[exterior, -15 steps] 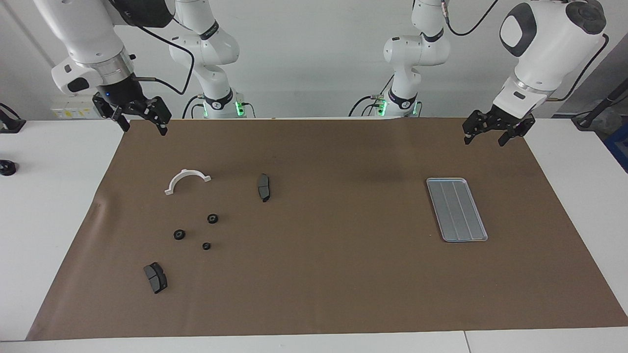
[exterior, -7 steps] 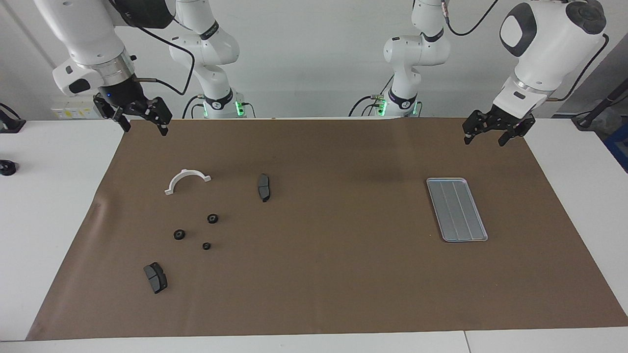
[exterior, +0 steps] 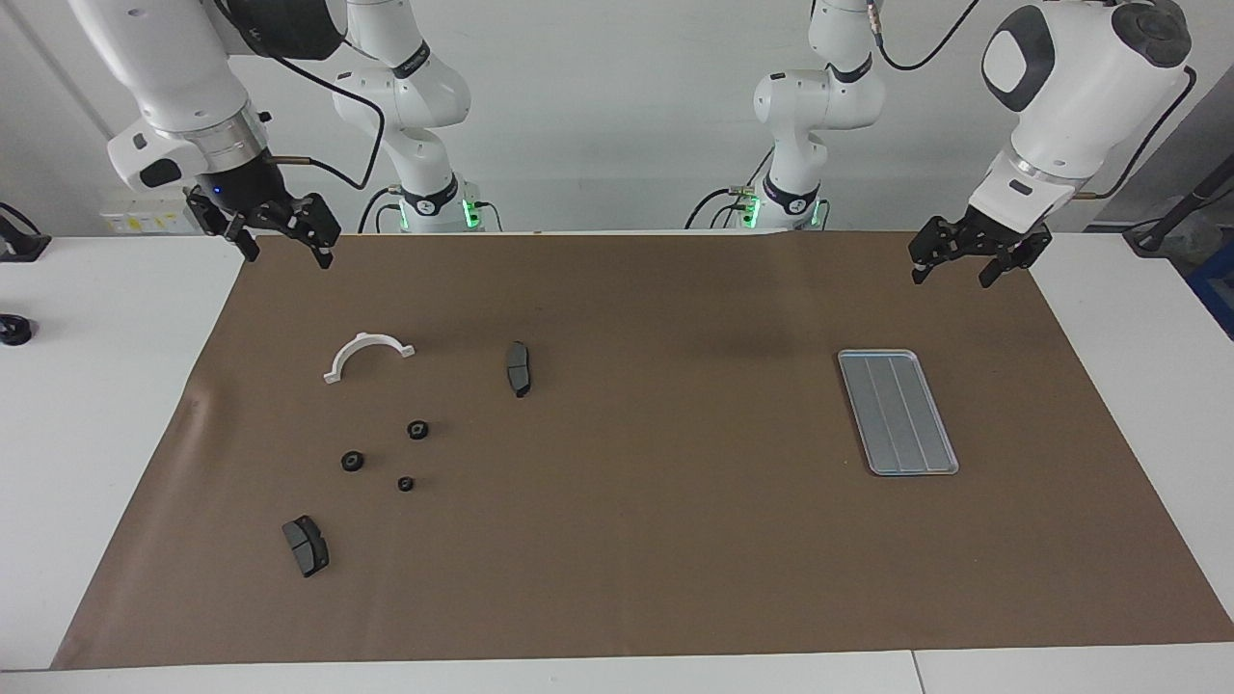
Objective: Pick bearing gear from pile to tray
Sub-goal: 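Reach the right gripper toward the cluster of black bearings, then grasp one black bearing with the right gripper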
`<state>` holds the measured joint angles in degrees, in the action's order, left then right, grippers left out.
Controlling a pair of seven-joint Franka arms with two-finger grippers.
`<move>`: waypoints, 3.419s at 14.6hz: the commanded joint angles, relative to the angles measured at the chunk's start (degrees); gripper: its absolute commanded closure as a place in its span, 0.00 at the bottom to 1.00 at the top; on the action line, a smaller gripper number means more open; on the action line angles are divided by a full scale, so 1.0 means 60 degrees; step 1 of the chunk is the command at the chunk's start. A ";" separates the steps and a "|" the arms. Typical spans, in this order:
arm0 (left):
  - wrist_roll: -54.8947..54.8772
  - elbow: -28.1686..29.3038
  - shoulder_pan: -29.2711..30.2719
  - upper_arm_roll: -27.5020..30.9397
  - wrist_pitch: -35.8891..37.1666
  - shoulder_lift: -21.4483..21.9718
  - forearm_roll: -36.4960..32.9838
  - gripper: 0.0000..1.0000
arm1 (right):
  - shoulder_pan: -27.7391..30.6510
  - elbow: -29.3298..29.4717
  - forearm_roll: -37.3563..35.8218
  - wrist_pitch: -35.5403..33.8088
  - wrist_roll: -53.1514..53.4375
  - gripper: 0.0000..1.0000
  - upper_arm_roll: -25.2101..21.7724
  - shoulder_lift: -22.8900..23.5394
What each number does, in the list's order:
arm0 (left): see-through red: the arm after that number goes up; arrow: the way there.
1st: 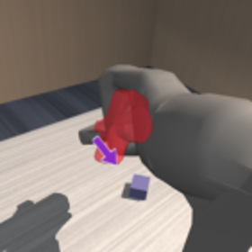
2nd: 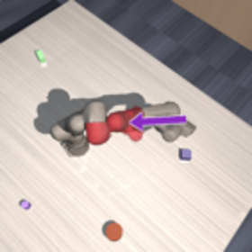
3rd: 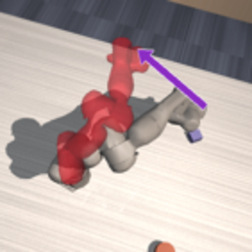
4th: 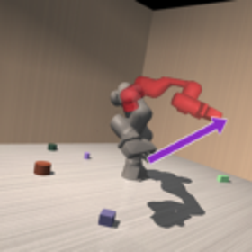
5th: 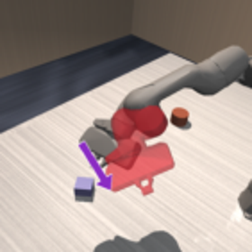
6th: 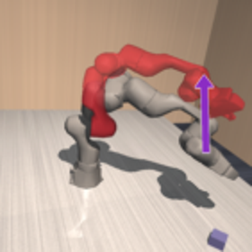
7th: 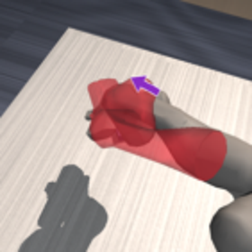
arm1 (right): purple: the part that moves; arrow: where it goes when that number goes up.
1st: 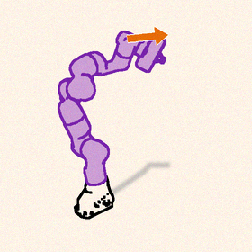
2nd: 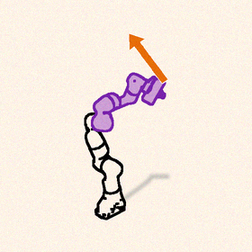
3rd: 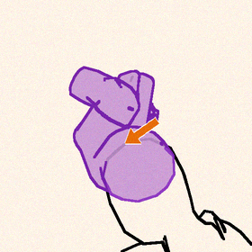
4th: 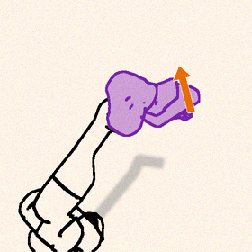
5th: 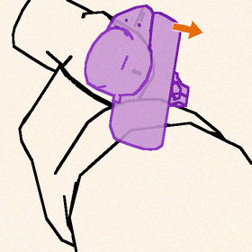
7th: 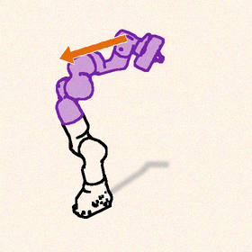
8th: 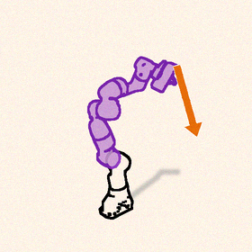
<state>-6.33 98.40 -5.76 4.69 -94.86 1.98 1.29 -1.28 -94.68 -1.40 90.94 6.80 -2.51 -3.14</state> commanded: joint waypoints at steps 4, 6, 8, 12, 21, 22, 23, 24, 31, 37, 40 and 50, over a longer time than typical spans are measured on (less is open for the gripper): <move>-0.0073 0.0299 0.0052 -0.0035 -0.0201 0.0242 -0.0113 0.00 | 0.0067 0.0427 0.0321 0.1332 -0.0240 0.00 0.0096 0.1558; -0.0073 0.0285 0.0052 -0.0035 -0.0201 0.0242 -0.0113 0.00 | -0.0108 0.0428 0.0424 0.2605 -0.0240 0.00 0.0169 0.2466; -0.0073 0.0285 0.0052 -0.0020 -0.0201 0.0242 -0.0113 0.00 | -0.0255 0.0414 0.0483 0.3807 -0.0226 0.00 0.0198 0.3244; -0.0073 0.0284 0.0052 -0.0020 -0.0201 0.0242 -0.0113 0.00 | -0.0651 0.0501 0.0469 0.5551 -0.0109 0.00 0.0198 0.4753; -0.0073 0.0284 0.0052 -0.0035 -0.0201 0.0242 -0.0113 0.00 | -0.0842 -0.0418 0.0498 0.7782 -0.0152 0.13 0.0213 0.5680; -0.0073 0.0299 0.0052 -0.0020 -0.0201 0.0242 -0.0113 0.00 | -0.0856 -0.0740 0.0498 0.7840 -0.0428 0.18 0.0213 0.5578; -0.0073 0.0285 0.0052 -0.0035 -0.0201 0.0242 -0.0113 0.00 | -0.0842 -0.0932 0.0498 0.7870 -0.0706 0.25 0.0213 0.5533; -0.0073 0.0299 0.0052 -0.0020 -0.0201 0.0242 -0.0113 0.00 | -0.0755 -0.0992 0.0498 0.7812 -0.0912 0.29 0.0213 0.5475; -0.0073 0.0284 0.0052 -0.0020 -0.0201 0.0242 -0.0113 0.00 | -0.0681 -0.1036 0.0498 0.7227 -0.1236 0.33 0.0213 0.5226; -0.0073 0.0285 0.0052 -0.0020 -0.0201 0.0242 -0.0113 0.00 | -0.0651 -0.1051 0.0498 0.7401 -0.1222 0.51 0.0213 0.5240; -0.0073 0.0284 0.0052 -0.0020 -0.0201 0.0242 -0.0113 0.00 | -0.0651 -0.1153 0.0498 0.7401 -0.1236 0.60 0.0213 0.5225; -0.0073 0.0284 0.0052 -0.0035 -0.0201 0.0242 -0.0113 0.00 | -0.1016 -0.0160 0.0483 0.6380 -0.0260 1.00 0.0213 0.4992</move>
<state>-6.33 98.40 -5.76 4.69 -94.86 1.98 1.29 -6.27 -98.02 0.83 133.70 2.22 -1.57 29.02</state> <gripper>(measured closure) 0.000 0.767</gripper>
